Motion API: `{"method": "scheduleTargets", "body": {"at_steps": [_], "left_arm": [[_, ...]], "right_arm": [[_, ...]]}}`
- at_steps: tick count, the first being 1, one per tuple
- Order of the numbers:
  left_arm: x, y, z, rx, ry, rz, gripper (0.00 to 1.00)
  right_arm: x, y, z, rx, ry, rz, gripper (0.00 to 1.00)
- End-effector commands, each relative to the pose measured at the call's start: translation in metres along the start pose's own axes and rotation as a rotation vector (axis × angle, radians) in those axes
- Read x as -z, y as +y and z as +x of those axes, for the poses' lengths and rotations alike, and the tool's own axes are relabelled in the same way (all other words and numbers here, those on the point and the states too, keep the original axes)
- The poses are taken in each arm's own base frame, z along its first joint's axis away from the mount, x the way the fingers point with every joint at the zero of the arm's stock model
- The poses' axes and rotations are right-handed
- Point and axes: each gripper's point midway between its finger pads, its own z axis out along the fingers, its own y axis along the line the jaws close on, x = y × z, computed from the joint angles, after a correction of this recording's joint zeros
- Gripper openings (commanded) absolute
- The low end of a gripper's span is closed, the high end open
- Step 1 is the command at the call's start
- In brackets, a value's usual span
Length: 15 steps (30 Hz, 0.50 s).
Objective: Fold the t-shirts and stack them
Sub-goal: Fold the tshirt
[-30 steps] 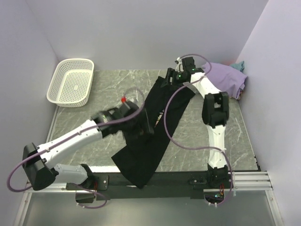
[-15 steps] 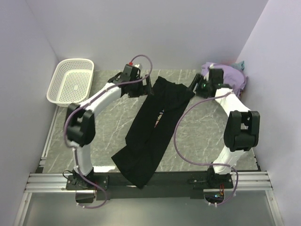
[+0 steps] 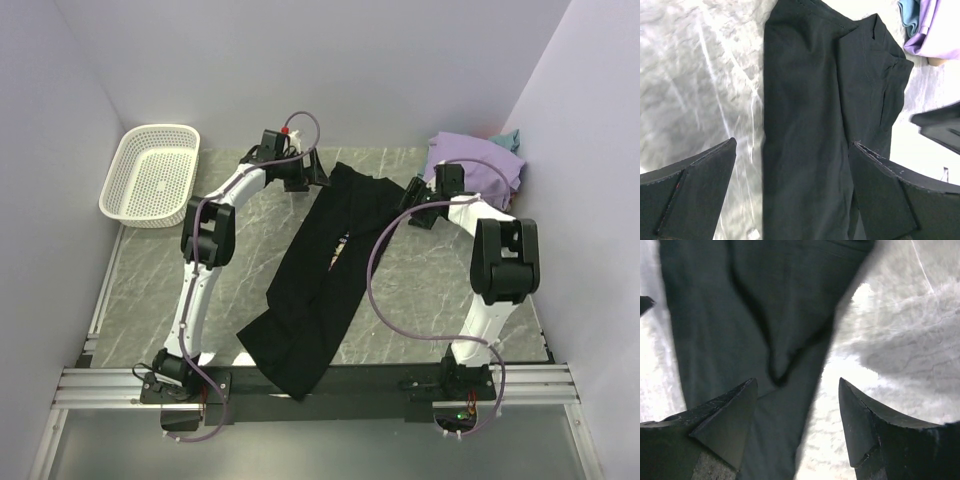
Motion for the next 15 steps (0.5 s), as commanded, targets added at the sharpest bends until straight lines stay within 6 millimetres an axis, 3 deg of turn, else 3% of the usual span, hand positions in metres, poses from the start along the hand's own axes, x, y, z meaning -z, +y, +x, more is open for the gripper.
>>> {"method": "scheduleTargets", "body": {"at_steps": [1,6,14,15], "left_arm": [[-0.006,-0.021,-0.013,-0.048,-0.009,0.130,0.99],[-0.021,-0.013,-0.010,-0.017,-0.012,0.163,0.99],[-0.043,-0.018,-0.003,0.067,0.014,0.312,0.99],[-0.047,-0.015,0.000,0.097,0.019,0.319,0.85]], "right_arm": [[-0.015,-0.001,-0.012,-0.025,-0.012,-0.020,0.72],[-0.029,-0.003,-0.011,-0.034,0.016,-0.026,0.72],[-0.060,-0.003,-0.012,-0.048,0.097,-0.031,0.70],[-0.060,0.006,-0.024,-0.032,0.079,-0.048,0.69]]}}
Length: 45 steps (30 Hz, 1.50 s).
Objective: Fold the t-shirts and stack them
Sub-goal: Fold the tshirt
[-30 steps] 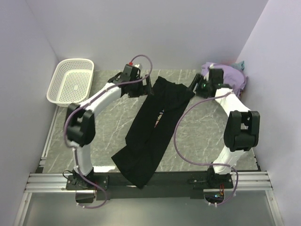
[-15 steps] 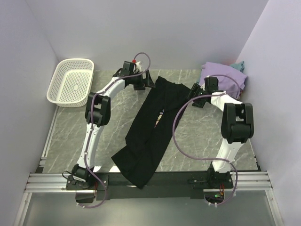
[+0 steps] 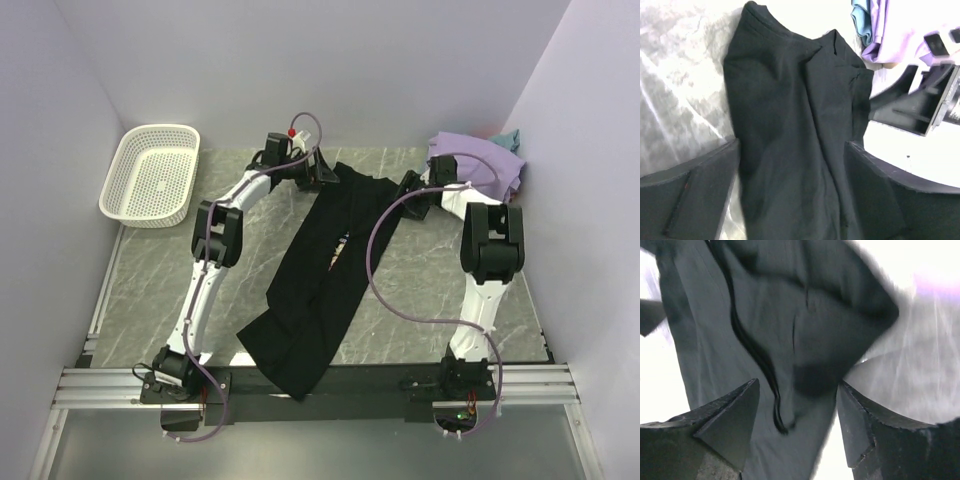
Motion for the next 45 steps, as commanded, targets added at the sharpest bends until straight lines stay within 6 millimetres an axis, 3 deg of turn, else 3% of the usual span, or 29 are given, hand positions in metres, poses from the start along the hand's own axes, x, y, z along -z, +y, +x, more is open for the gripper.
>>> {"method": "scheduleTargets", "body": {"at_steps": [1,3,5,6,8,11,13,18,22,23,24,26,27,28,29,30,31,32,34,35,36,37,38,39,40,41,42,43,45], "left_arm": [[-0.013,0.001,0.008,0.077,0.018,0.093,0.72],[-0.016,0.006,0.010,0.109,0.014,0.095,0.32],[-0.016,0.007,0.010,0.122,0.012,0.100,0.15],[-0.016,0.008,0.009,0.136,0.007,0.098,0.01],[-0.012,0.011,0.002,0.141,-0.019,0.097,0.01],[0.003,0.016,-0.023,0.163,-0.089,0.099,0.01],[0.021,0.021,-0.046,0.167,-0.146,0.104,0.01],[0.072,0.044,-0.095,0.190,-0.286,0.050,0.01],[0.111,0.064,-0.117,0.211,-0.389,-0.003,0.01],[0.117,0.065,-0.120,0.212,-0.404,-0.007,0.01],[0.125,0.070,-0.125,0.209,-0.423,-0.009,0.01],[0.130,0.068,-0.133,0.195,-0.428,0.011,0.01],[0.131,0.067,-0.136,0.188,-0.432,0.021,0.06],[0.132,0.059,-0.138,0.172,-0.424,0.051,0.24],[0.132,0.056,-0.137,0.188,-0.417,0.071,0.66],[0.133,0.047,-0.140,0.165,-0.427,0.103,0.90],[0.131,0.048,-0.128,0.189,-0.395,0.119,0.99],[0.137,0.031,-0.129,0.184,-0.391,0.144,0.99],[0.138,0.016,-0.116,0.188,-0.352,0.154,1.00],[0.146,0.008,-0.109,0.180,-0.353,0.111,0.99],[0.146,0.000,-0.098,0.183,-0.341,0.086,0.99],[0.142,0.016,-0.060,0.259,-0.284,0.015,0.99],[0.159,-0.009,-0.065,0.188,-0.332,-0.031,0.99],[0.157,-0.020,-0.046,0.183,-0.313,-0.057,0.99],[0.154,-0.007,-0.004,0.233,-0.268,-0.123,0.99],[0.171,-0.033,0.002,0.205,-0.280,-0.144,1.00],[0.167,-0.039,0.022,0.203,-0.282,-0.191,0.99],[0.168,-0.029,0.064,0.242,-0.227,-0.245,0.99],[0.180,-0.049,0.100,0.210,-0.208,-0.312,0.99]], "right_arm": [[-0.015,0.006,-0.012,0.004,0.034,-0.003,0.68],[-0.024,0.014,-0.022,0.014,0.049,-0.017,0.55],[-0.032,0.028,-0.013,0.029,0.098,-0.039,0.46],[-0.032,0.041,-0.028,0.049,0.076,-0.059,0.38],[-0.046,0.043,-0.022,0.054,0.120,-0.055,0.33],[-0.055,0.073,-0.047,0.085,0.085,-0.119,0.29],[-0.065,0.078,-0.048,0.071,0.107,-0.146,0.28],[-0.074,0.108,-0.081,0.072,0.040,-0.245,0.30],[-0.077,0.127,-0.096,0.064,-0.003,-0.346,0.52],[-0.082,0.122,-0.090,0.058,0.007,-0.345,0.63],[-0.072,0.132,-0.099,0.084,-0.033,-0.375,0.67],[-0.072,0.125,-0.091,0.098,-0.029,-0.363,0.75],[-0.056,0.134,-0.098,0.125,-0.061,-0.375,0.76],[-0.050,0.135,-0.098,0.153,-0.073,-0.375,0.77],[-0.050,0.129,-0.089,0.153,-0.055,-0.361,0.77],[-0.032,0.138,-0.091,0.186,-0.072,-0.370,0.77],[-0.026,0.141,-0.087,0.194,-0.065,-0.372,0.77],[-0.025,0.133,-0.071,0.185,-0.028,-0.362,0.77],[0.004,0.151,-0.057,0.231,-0.017,-0.395,0.77],[0.003,0.138,-0.035,0.213,0.030,-0.364,0.77],[0.026,0.154,-0.028,0.238,0.023,-0.399,0.77],[0.033,0.155,-0.015,0.236,0.037,-0.412,0.77],[0.030,0.138,0.013,0.203,0.095,-0.386,0.78],[0.050,0.145,0.019,0.211,0.077,-0.399,0.77],[0.055,0.149,0.037,0.233,0.098,-0.411,0.77],[0.053,0.130,0.066,0.222,0.153,-0.377,0.77],[0.068,0.132,0.078,0.250,0.153,-0.374,0.77],[0.070,0.129,0.095,0.264,0.169,-0.345,0.77],[0.081,0.108,0.132,0.269,0.222,-0.301,0.77]]}}
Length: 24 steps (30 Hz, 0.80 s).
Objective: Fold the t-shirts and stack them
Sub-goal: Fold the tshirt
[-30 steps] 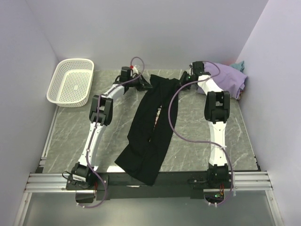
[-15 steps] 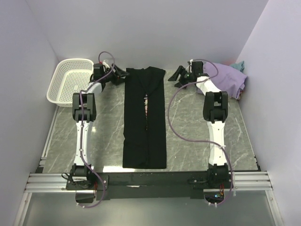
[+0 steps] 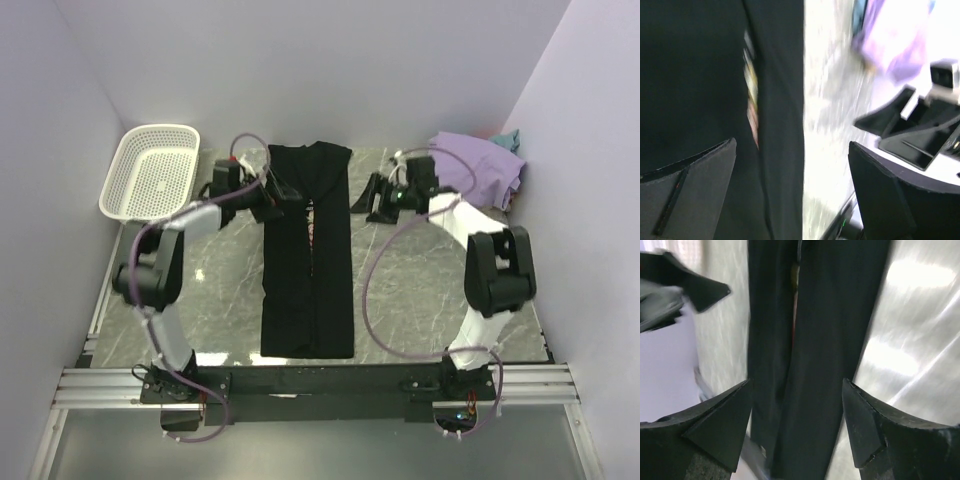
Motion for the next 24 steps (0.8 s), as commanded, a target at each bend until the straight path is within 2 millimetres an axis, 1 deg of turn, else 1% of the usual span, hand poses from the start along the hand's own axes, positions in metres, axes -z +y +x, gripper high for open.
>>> {"method": "scheduleTargets", "body": {"at_steps": [1,2,3,4,5,6,7,8,9,10,11,12,13,14,15,17,18,20,22,23,24], "left_arm": [[0.043,0.022,0.088,-0.076,0.021,-0.209,0.99],[0.056,0.006,0.106,-0.106,0.022,-0.183,0.99],[0.065,0.008,0.120,-0.103,0.024,-0.193,0.99],[0.082,0.013,0.143,-0.075,0.031,-0.193,1.00],[0.088,0.009,0.163,-0.082,0.056,-0.177,0.99],[0.097,0.020,0.185,-0.068,0.087,-0.190,0.99],[0.107,0.004,0.190,-0.059,0.071,-0.140,0.99],[0.112,0.001,0.206,-0.061,0.096,-0.125,1.00],[0.119,0.009,0.221,-0.044,0.127,-0.146,0.99],[0.126,0.004,0.226,-0.025,0.128,-0.131,0.99],[0.130,0.004,0.237,-0.023,0.154,-0.133,0.99],[0.135,0.013,0.247,-0.015,0.180,-0.161,0.99],[0.139,0.012,0.249,-0.009,0.175,-0.160,0.99],[0.141,0.012,0.256,-0.015,0.190,-0.161,0.99],[0.143,0.016,0.261,-0.016,0.202,-0.170,0.99],[0.147,0.017,0.268,-0.009,0.221,-0.175,0.99],[0.148,0.018,0.272,-0.007,0.228,-0.176,0.99],[0.151,0.021,0.279,0.008,0.243,-0.200,0.99],[0.155,0.026,0.287,0.026,0.261,-0.234,1.00],[0.156,0.029,0.291,0.023,0.262,-0.256,0.99],[0.157,0.030,0.293,0.034,0.265,-0.278,1.00]], "right_arm": [[0.012,-0.015,0.088,0.024,0.119,0.079,0.77],[0.021,-0.012,0.096,0.039,0.112,0.081,0.77],[0.025,-0.011,0.107,0.051,0.120,0.072,0.77],[0.028,-0.013,0.134,0.044,0.171,0.049,0.77],[0.037,-0.004,0.138,0.070,0.158,0.024,0.77],[0.041,0.000,0.148,0.084,0.172,0.013,0.77],[0.044,-0.002,0.162,0.084,0.194,0.012,0.77],[0.048,0.009,0.171,0.109,0.201,-0.002,0.77],[0.050,0.011,0.179,0.106,0.211,-0.003,0.77],[0.052,0.009,0.190,0.095,0.225,0.000,0.77],[0.054,0.020,0.197,0.101,0.227,-0.033,0.77],[0.054,0.023,0.202,0.099,0.229,-0.042,0.77],[0.055,0.022,0.211,0.087,0.243,-0.045,0.77],[0.055,0.030,0.213,0.074,0.236,-0.076,0.77],[0.055,0.035,0.222,0.081,0.255,-0.090,0.77],[0.055,0.038,0.231,0.073,0.262,-0.094,0.77],[0.054,0.039,0.240,0.080,0.280,-0.090,0.77],[0.052,0.042,0.248,0.073,0.294,-0.094,0.77],[0.050,0.040,0.263,0.068,0.323,-0.082,0.77],[0.048,0.044,0.265,0.064,0.322,-0.096,0.77],[0.047,0.042,0.272,0.057,0.336,-0.094,0.77]]}}
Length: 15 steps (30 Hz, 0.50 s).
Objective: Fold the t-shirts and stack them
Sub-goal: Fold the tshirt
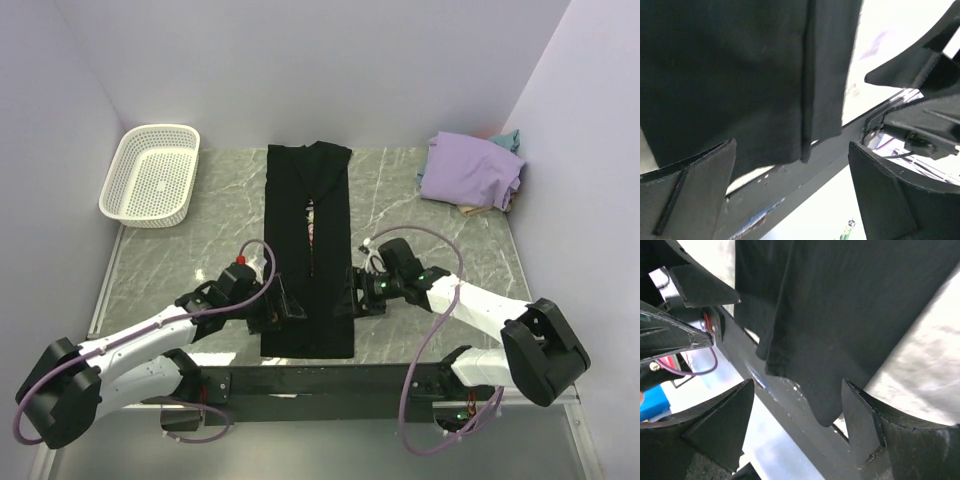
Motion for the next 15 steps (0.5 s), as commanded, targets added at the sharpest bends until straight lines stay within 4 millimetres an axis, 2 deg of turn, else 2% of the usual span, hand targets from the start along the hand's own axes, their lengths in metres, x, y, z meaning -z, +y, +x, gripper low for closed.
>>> {"method": "scheduleTargets", "body": {"at_steps": [1,2,3,5,8,10,15], "left_arm": [[0.001,0.012,0.013,0.050,0.006,-0.095,1.00],[0.003,0.024,0.021,0.055,0.029,-0.153,0.99],[0.003,0.026,0.018,0.061,0.009,-0.187,0.99],[0.002,0.036,0.026,0.050,0.028,-0.251,0.99],[0.003,0.050,0.033,0.041,0.037,-0.359,1.00],[0.006,0.062,0.036,0.036,0.040,-0.450,0.99],[0.014,0.080,0.063,0.019,0.120,-0.573,0.99]], "right_arm": [[-0.014,0.010,0.013,-0.004,0.010,-0.023,0.77],[-0.017,0.009,0.017,-0.012,0.024,-0.013,0.77],[-0.021,0.008,0.022,-0.009,0.041,0.000,0.77],[-0.029,-0.003,0.033,-0.013,0.065,0.075,0.77],[-0.036,-0.027,0.038,-0.036,0.056,0.203,0.77],[-0.036,-0.043,0.043,-0.063,0.053,0.282,0.77],[-0.022,-0.084,0.057,-0.156,-0.004,0.477,0.77]]}}
